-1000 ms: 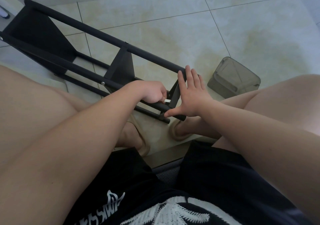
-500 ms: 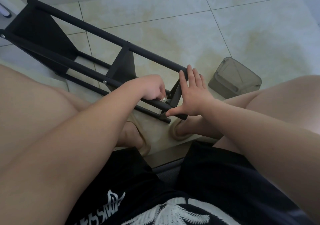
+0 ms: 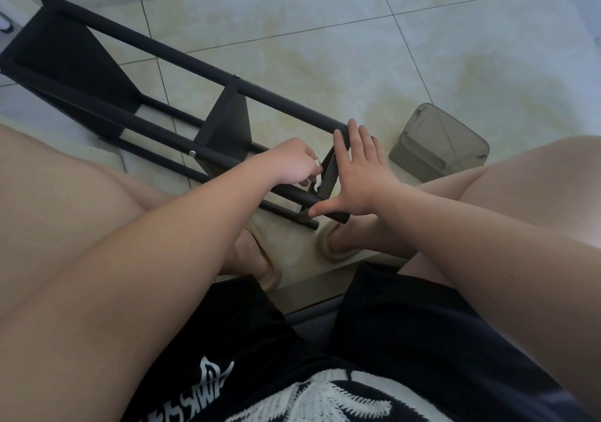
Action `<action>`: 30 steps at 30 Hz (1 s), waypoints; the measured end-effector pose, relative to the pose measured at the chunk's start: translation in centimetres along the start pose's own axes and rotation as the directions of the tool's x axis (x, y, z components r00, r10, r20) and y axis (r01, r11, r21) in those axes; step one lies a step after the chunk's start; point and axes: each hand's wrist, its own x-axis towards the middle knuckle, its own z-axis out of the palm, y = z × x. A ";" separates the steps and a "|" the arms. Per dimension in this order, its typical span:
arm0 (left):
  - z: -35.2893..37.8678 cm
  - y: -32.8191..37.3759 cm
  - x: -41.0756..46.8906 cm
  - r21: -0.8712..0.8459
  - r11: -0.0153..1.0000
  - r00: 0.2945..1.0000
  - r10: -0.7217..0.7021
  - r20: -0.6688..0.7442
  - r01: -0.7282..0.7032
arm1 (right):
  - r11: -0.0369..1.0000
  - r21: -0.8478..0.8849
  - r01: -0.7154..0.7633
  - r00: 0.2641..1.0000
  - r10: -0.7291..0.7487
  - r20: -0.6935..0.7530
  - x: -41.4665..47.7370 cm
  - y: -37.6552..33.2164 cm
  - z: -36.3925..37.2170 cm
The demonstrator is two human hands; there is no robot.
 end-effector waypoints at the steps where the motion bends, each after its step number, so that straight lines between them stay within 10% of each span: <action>1: 0.1 0.0 0.0 0.009 1.000 1.000 -0.003 -0.015 0.003 | 1.000 -0.002 0.000 1.000 0.000 -0.001 0.0 0.0 0.0; 30: 0.5 0.6 -0.5 0.024 0.997 0.997 -0.079 0.008 0.079 | 1.000 -0.003 0.003 1.000 -0.003 -0.019 0.0 -0.1 0.4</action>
